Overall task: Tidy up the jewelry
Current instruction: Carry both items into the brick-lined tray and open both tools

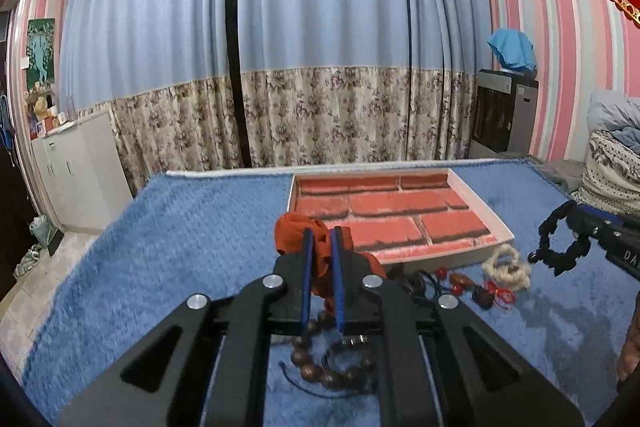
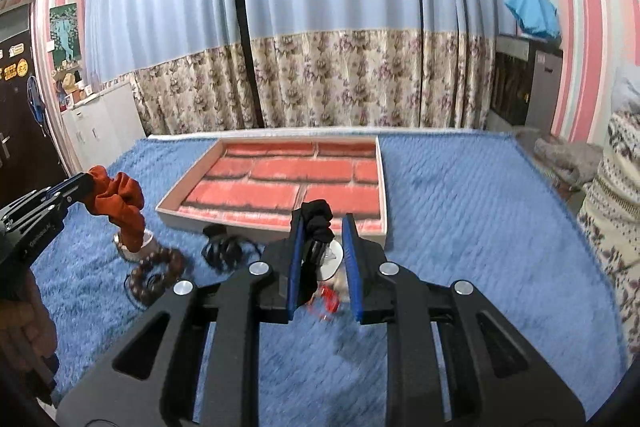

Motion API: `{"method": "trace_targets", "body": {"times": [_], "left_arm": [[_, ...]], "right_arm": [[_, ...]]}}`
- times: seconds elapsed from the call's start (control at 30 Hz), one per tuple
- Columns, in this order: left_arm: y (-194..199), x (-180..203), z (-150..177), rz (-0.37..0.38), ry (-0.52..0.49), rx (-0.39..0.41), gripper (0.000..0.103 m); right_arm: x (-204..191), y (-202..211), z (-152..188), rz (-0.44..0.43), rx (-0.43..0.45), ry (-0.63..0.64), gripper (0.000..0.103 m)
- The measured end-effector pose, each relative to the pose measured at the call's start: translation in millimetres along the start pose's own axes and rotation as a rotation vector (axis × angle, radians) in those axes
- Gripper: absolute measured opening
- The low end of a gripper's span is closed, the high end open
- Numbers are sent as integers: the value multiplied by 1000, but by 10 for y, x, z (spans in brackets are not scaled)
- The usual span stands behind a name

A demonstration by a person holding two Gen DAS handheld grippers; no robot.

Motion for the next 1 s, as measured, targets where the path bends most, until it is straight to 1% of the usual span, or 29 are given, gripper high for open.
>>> {"method": "trace_targets", "body": {"times": [0.13,0.27,0.4,0.67,0.83,1.0], "left_arm": [[-35,-53,-158,-6,-5,24,9],[-134,-49,-276,3,-13,32,9],[-292,-42,-348,16,2,24,9],[-592,-7,-484,24,24,33,9],[-843,35,-466,25,24,16,9],[-1132,-30,-374,21,44,-29,9]], "right_arm": [[17,-3,-156,7,30,22,20],[49,-48,-296,8,51,35,20],[85,-149,-418,14,66,42,20],[167,-428,-603,25,83,41,20],[191,-704,-642,33,75,38,20],[273,-985,-597,42,48,17,20]]}}
Point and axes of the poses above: each gripper's, at about its wrist camera, not at the fingertips, and y roughly against the way its jaws point, x to its right, z to its underside, the point moved 4 cm from there along -y, roughly the way its jaws point, and after that the axes turned 3 degrees about y, right-handed, at the moved point
